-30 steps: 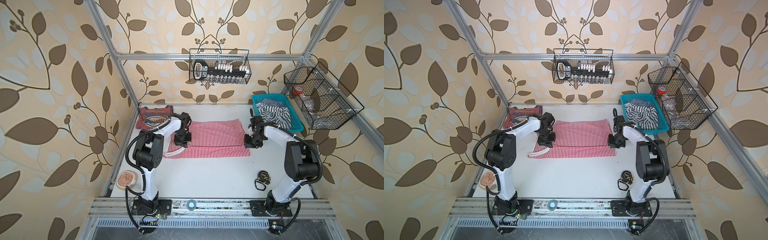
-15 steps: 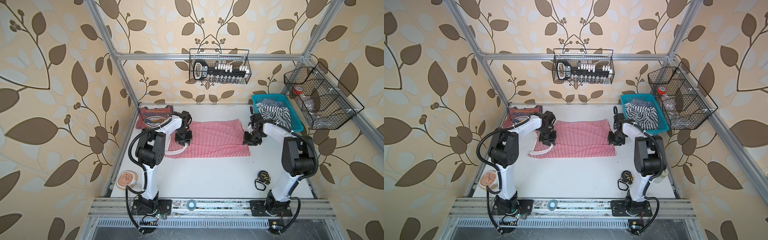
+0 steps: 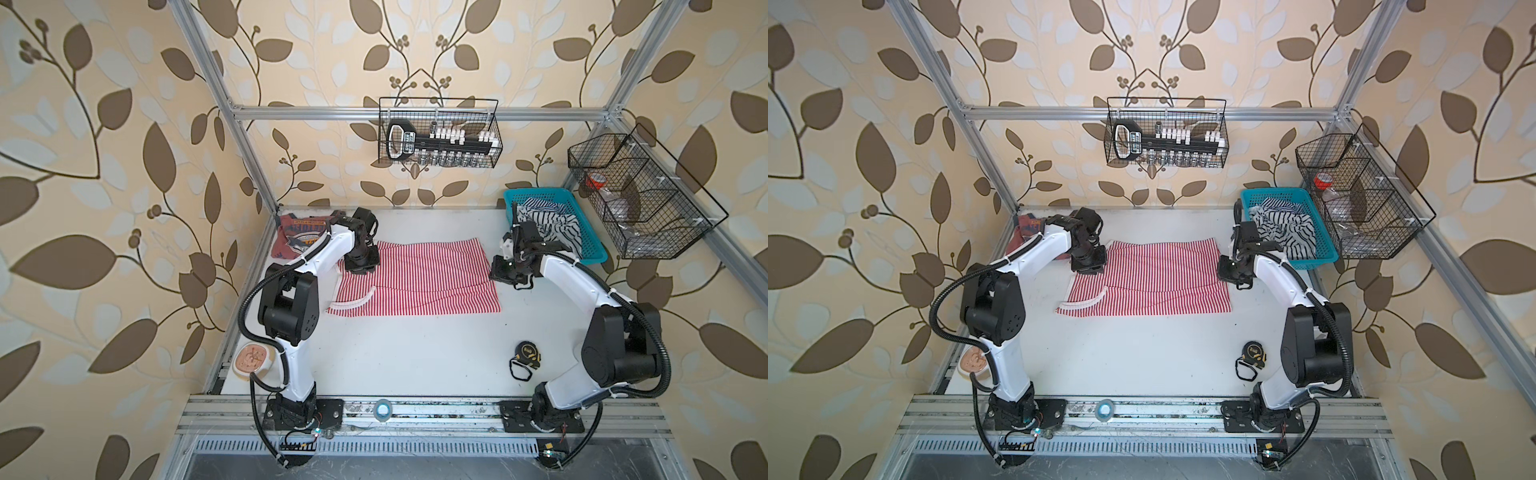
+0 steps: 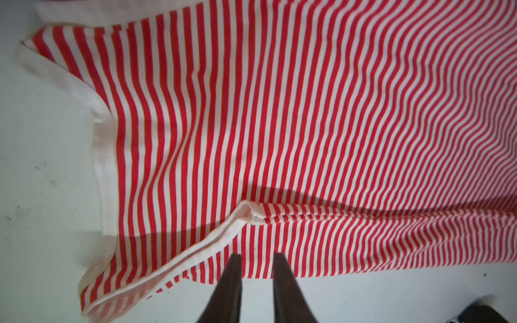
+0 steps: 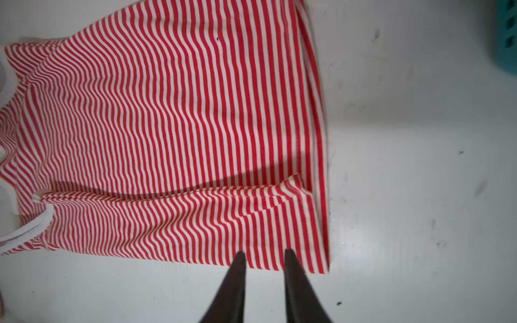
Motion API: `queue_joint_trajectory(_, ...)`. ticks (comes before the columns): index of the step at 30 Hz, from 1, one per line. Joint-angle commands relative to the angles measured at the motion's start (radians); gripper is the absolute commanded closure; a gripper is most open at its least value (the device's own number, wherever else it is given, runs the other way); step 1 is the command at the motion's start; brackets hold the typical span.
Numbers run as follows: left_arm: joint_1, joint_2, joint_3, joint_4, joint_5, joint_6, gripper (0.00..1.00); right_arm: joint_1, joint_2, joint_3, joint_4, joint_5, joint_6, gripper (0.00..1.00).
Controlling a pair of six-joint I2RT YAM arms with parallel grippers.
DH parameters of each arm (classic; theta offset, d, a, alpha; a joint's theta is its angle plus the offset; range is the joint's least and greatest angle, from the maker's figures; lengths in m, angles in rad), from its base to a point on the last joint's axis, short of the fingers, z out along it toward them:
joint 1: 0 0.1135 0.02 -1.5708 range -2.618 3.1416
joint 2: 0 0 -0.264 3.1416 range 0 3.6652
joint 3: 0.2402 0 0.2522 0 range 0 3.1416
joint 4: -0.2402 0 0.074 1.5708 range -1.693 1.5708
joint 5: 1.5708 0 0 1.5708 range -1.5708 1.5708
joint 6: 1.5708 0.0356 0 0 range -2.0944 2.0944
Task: Fold and stack tank tops
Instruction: Move the tank top to the center of the table.
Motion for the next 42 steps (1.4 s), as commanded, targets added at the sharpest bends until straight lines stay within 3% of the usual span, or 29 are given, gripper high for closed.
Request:
queue_joint_trajectory(1, -0.011, -0.045, -0.093, 0.061, 0.100, -0.029, 0.91, 0.041, 0.052, -0.068, 0.049, -0.069, 0.019, 0.93)
queue_joint_trajectory(7, -0.011, -0.031, -0.198, 0.128, 0.136, -0.040, 0.97, 0.078, 0.126, -0.120, 0.117, -0.046, 0.036, 0.94)
queue_joint_trajectory(16, -0.010, 0.043, -0.281, 0.138, 0.074, -0.032, 0.99, 0.082, 0.139, -0.217, 0.124, 0.003, 0.032, 0.87)
queue_joint_trajectory(33, -0.012, -0.099, -0.522, 0.143, 0.084, -0.105, 0.99, 0.120, -0.073, -0.418, 0.023, 0.084, 0.102, 0.84)
queue_joint_trajectory(37, -0.013, -0.161, -0.504, 0.115, 0.077, -0.115, 0.88, 0.119, -0.118, -0.417, 0.018, 0.061, 0.110, 0.83)
queue_joint_trajectory(42, -0.011, -0.194, -0.313, 0.039, 0.047, -0.080, 0.71, 0.110, -0.184, -0.310, 0.036, -0.018, 0.122, 0.79)
